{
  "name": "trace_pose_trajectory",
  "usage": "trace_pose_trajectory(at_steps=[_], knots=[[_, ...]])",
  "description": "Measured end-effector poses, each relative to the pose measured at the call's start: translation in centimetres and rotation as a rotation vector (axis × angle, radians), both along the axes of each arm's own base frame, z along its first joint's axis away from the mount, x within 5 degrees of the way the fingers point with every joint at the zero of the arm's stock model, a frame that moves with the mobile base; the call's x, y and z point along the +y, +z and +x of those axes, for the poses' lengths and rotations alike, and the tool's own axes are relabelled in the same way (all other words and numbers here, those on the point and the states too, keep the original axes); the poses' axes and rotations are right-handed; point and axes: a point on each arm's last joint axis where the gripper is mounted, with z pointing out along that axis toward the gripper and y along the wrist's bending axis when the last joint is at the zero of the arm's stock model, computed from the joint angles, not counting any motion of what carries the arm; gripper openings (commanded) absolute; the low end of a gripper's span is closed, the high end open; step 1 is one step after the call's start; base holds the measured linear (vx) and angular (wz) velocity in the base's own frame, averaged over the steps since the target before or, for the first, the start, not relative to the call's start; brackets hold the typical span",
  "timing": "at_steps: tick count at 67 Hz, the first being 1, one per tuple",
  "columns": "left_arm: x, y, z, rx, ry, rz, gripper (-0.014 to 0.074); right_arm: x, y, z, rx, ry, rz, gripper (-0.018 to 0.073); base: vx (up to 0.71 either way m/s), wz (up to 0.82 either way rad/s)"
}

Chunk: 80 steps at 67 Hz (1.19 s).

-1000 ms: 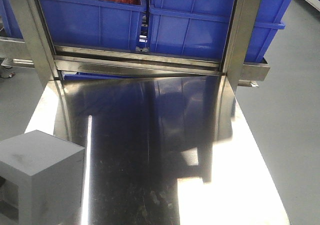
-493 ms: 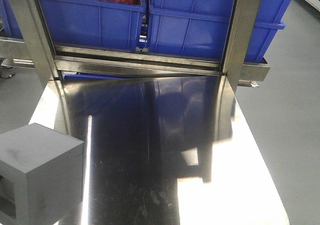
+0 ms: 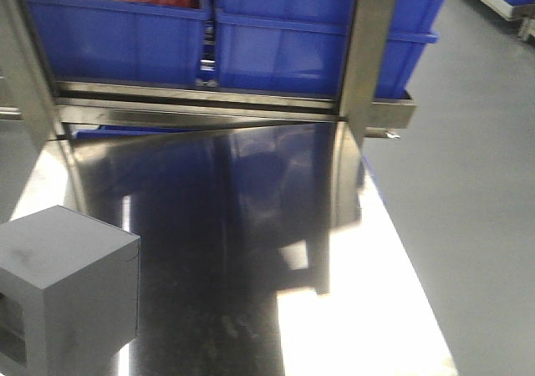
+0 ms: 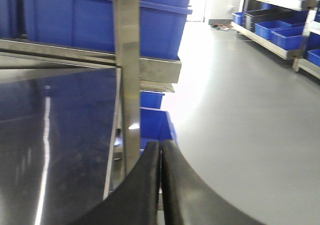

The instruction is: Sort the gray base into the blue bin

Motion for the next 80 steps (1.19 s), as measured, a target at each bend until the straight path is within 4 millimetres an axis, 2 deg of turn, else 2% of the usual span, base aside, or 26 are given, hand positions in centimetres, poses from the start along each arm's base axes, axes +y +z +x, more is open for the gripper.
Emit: trace_pose_trajectory(at_steps=[80], knots=[[0.00, 0.00, 0.00, 0.000, 0.000, 0.000, -0.0007, 0.00, 0.00, 0.00, 0.000, 0.000, 0.000, -0.0005, -0.06, -0.55]])
